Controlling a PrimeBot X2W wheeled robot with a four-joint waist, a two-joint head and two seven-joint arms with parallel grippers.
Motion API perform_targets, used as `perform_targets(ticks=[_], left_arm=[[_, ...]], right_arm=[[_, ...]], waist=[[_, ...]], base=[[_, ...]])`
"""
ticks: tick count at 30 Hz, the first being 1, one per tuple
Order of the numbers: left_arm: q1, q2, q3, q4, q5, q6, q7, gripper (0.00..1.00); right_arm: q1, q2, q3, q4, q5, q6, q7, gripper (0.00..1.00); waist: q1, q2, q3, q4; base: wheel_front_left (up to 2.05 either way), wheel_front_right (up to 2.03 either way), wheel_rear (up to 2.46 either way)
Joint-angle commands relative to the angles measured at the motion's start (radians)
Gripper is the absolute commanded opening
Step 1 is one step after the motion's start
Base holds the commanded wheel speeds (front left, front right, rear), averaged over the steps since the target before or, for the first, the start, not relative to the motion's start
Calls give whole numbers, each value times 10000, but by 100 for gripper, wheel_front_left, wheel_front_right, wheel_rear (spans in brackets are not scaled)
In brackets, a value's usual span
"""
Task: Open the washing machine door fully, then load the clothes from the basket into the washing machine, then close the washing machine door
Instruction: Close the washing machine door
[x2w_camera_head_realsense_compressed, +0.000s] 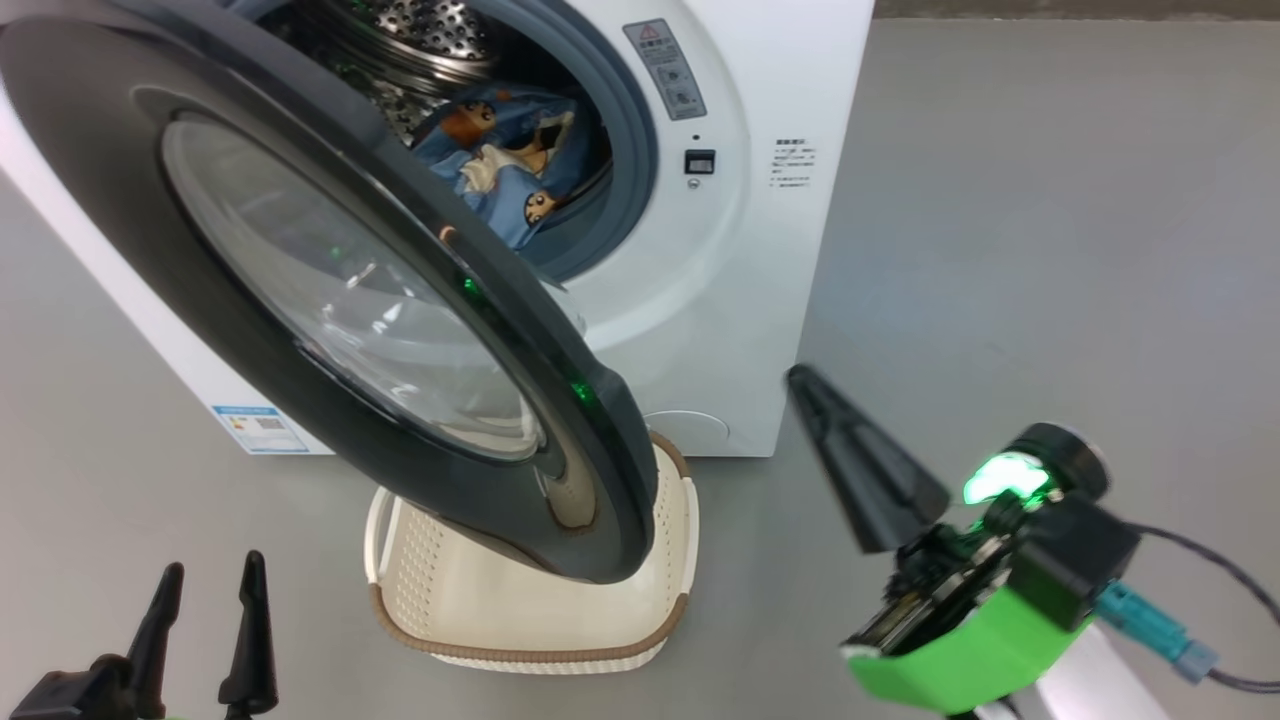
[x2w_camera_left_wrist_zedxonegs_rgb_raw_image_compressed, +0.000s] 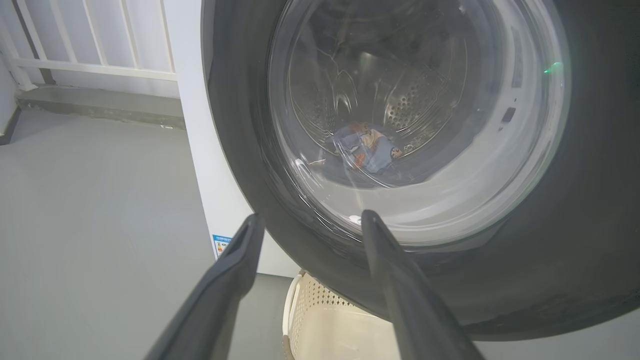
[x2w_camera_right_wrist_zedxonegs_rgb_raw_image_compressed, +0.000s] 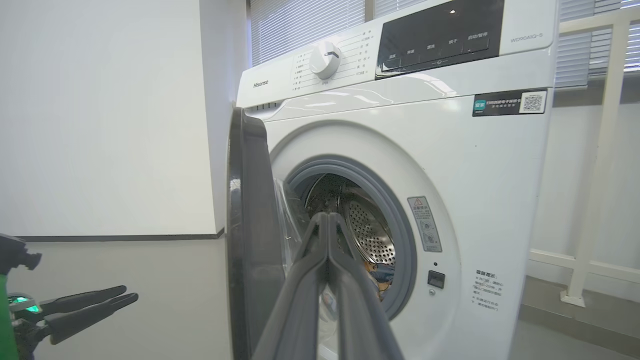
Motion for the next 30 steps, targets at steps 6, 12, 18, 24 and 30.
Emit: perform_targets(ticks=[6,12,18,24,30], left_arm=[[-350,87,300,-360,126,-15,-64,100],[-368,60,268,-352,117,-15,-64,100],[-410,-11,207,-319,111,-15,-65,100],[-423,-65,127,-288,75,-15,-65,100],[-536,-96,92,-270,44,-15,-65,100]], right_arm=[[-339,106,1477,-499,96,16,-48,0],[-362,154,2495,-65,342,16,-48,0],[-436,216,3410,858,715,16,-48,0],[-526,271,3840,1849,998,16,-48,0],[-738,376,3643,2618,1190,16,-48,0]], waist=[[0,0,-31,275],[0,0,-15,392],[0,0,34,521],[0,0,98,607],[0,0,285,650]], base=[[0,0,0],[0,0,0],[0,0,0],[0,0,0],[0,0,0]])
